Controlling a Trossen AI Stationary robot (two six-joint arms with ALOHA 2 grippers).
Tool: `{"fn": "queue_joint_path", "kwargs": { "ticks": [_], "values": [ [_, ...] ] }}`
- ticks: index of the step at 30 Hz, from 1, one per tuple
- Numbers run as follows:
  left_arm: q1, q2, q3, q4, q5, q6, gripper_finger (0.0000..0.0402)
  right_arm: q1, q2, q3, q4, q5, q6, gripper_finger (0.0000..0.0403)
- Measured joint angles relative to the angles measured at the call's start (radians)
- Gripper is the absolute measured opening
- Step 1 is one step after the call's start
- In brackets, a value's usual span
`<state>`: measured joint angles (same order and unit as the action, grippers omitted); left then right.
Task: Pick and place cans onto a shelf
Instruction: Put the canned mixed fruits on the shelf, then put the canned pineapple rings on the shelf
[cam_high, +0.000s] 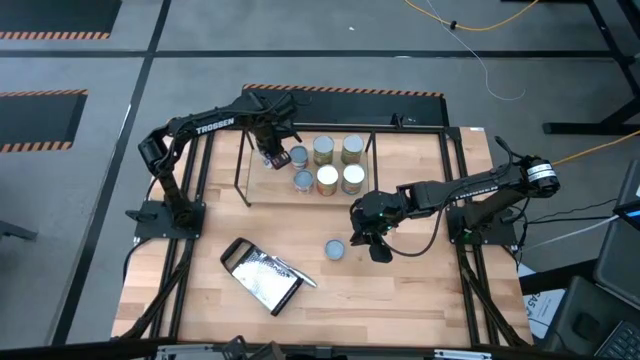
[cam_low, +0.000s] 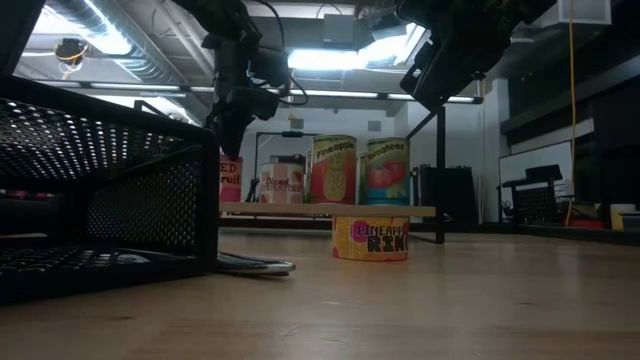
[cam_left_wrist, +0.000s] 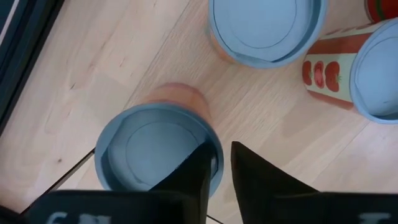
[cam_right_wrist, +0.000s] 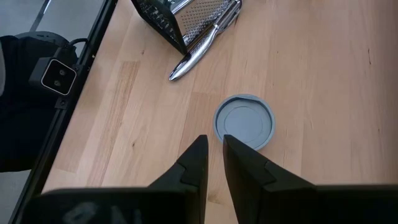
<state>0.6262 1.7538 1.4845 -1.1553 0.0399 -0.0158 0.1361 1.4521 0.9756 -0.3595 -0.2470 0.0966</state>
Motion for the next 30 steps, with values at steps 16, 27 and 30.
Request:
{"fn": "queue_joint_path", "kwargs": {
  "ticks": [16,27,30],
  "values": [
    [0.000,0.003,0.015,-0.023,-0.004,-0.027,0.0074,0.000,0.000,0.000,0.000,0.000,0.000,0.0055],
    [-0.001,0.003,0.139,-0.094,-0.003,-0.029,0.0074,0.000,0.000,0.000,0.000,0.000,0.004,0.0055],
    [-0.010,0.003,0.175,-0.097,-0.003,-0.025,0.0071,0.000,0.000,0.000,0.000,0.000,0.004,0.0055]
  ]
}}
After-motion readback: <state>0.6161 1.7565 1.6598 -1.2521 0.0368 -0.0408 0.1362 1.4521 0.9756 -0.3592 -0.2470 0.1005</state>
